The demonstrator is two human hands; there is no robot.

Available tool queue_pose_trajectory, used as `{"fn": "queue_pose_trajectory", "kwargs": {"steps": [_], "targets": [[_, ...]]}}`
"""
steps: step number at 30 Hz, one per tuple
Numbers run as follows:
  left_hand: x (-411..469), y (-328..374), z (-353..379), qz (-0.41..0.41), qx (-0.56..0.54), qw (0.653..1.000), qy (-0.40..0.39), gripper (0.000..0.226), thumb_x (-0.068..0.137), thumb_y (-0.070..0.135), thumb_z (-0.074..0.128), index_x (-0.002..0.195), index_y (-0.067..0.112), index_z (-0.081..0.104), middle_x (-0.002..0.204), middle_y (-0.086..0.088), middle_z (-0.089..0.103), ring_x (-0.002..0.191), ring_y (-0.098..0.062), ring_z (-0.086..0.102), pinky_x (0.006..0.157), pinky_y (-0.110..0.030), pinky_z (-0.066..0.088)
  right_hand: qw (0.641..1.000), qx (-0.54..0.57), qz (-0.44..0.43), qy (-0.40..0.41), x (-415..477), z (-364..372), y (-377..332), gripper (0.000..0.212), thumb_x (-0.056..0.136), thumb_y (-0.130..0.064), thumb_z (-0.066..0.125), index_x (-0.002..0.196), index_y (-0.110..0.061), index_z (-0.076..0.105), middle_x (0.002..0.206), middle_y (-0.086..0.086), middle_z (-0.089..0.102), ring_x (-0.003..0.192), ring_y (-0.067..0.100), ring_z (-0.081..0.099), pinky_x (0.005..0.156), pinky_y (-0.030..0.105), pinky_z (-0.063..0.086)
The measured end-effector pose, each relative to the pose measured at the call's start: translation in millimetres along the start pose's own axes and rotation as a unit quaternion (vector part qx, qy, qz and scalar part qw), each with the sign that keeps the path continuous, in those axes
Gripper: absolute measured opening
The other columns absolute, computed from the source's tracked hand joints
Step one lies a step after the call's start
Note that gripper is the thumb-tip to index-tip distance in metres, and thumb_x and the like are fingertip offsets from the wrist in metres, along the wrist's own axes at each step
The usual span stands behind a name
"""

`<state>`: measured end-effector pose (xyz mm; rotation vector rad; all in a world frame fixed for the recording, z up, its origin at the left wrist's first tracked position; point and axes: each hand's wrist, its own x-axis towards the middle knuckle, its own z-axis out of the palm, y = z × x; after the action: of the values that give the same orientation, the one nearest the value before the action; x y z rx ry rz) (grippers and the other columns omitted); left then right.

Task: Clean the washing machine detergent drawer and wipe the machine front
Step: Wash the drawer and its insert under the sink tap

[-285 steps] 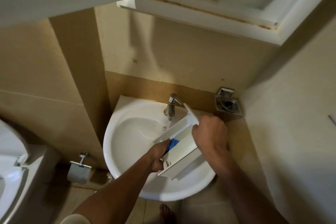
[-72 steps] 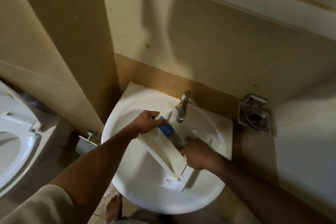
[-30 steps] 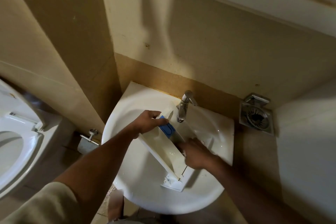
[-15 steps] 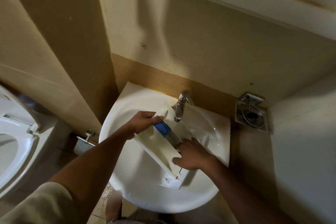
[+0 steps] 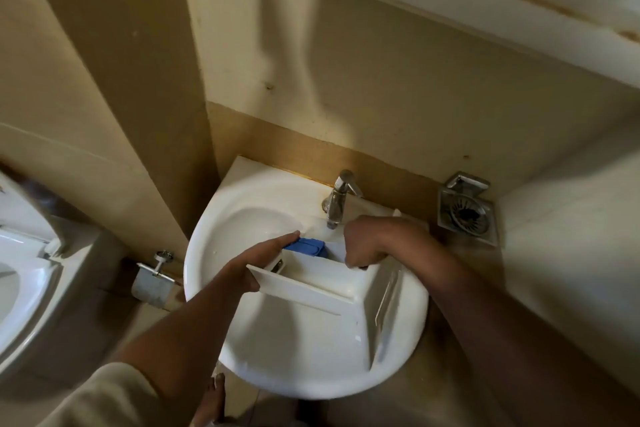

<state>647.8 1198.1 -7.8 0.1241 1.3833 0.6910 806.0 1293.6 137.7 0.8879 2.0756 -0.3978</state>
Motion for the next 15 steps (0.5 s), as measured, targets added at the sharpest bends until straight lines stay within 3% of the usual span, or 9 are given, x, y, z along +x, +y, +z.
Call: {"fn": "queue_pose_trajectory", "kwargs": {"steps": [3, 6, 9, 12, 15], "targets": [[-1, -8, 4, -0.015, -0.049, 0.997, -0.057, 0.057, 0.081, 0.056, 0.071, 0.120, 0.016, 0.066, 0.103, -0.011, 0.073, 0.081, -0.025, 0.071, 0.067, -0.035, 0.061, 1.000, 0.011, -0.003, -0.011, -10, -22, -4, 0.025, 0.087, -0.029, 0.060, 0.065, -0.020, 0.051, 0.072, 0.000, 0.053, 0.061, 0.013, 0.048, 0.056, 0.028, 0.036], [0, -15, 6, -0.027, -0.084, 0.991, -0.100, 0.050, 0.081, 0.051, 0.074, 0.116, 0.016, 0.070, 0.097, -0.009, 0.074, 0.075, -0.025, 0.072, 0.066, -0.036, 0.060, 0.997, 0.069, -0.012, 0.017, -15, -33, -3, 0.030, 0.086, -0.040, 0.063, 0.065, -0.023, 0.050, 0.074, -0.001, 0.053, 0.068, 0.015, 0.049, 0.061, 0.029, 0.037], [2, -20, 7, -0.025, -0.102, 0.987, -0.121, 0.034, 0.086, 0.046, 0.069, 0.098, 0.015, 0.075, 0.086, -0.008, 0.074, 0.068, -0.025, 0.072, 0.063, -0.033, 0.059, 0.986, 0.139, -0.045, 0.080, -21, -39, -1, 0.052, 0.089, -0.057, 0.060, 0.059, -0.018, 0.040, 0.072, 0.001, 0.049, 0.066, 0.005, 0.038, 0.059, 0.028, 0.032], [-4, -24, 5, -0.028, -0.109, 0.986, -0.126, 0.030, 0.080, 0.041, 0.073, 0.093, 0.013, 0.070, 0.073, -0.008, 0.069, 0.058, -0.026, 0.069, 0.049, -0.026, 0.053, 0.947, 0.247, -0.096, 0.180, -23, -39, -1, 0.061, 0.088, -0.062, 0.056, 0.053, -0.019, 0.030, 0.075, 0.019, 0.055, 0.058, 0.009, 0.035, 0.060, 0.028, 0.028], [-10, -28, 4, -0.026, -0.150, 0.980, -0.130, 0.033, 0.088, 0.031, 0.066, 0.102, 0.001, 0.066, 0.083, -0.020, 0.069, 0.066, -0.038, 0.072, 0.047, -0.036, 0.059, 0.896, 0.325, -0.093, 0.288, -13, -30, 0, 0.058, 0.093, -0.060, 0.051, 0.057, -0.017, 0.036, 0.064, 0.006, 0.038, 0.058, 0.016, 0.038, 0.062, 0.034, 0.032]]}}
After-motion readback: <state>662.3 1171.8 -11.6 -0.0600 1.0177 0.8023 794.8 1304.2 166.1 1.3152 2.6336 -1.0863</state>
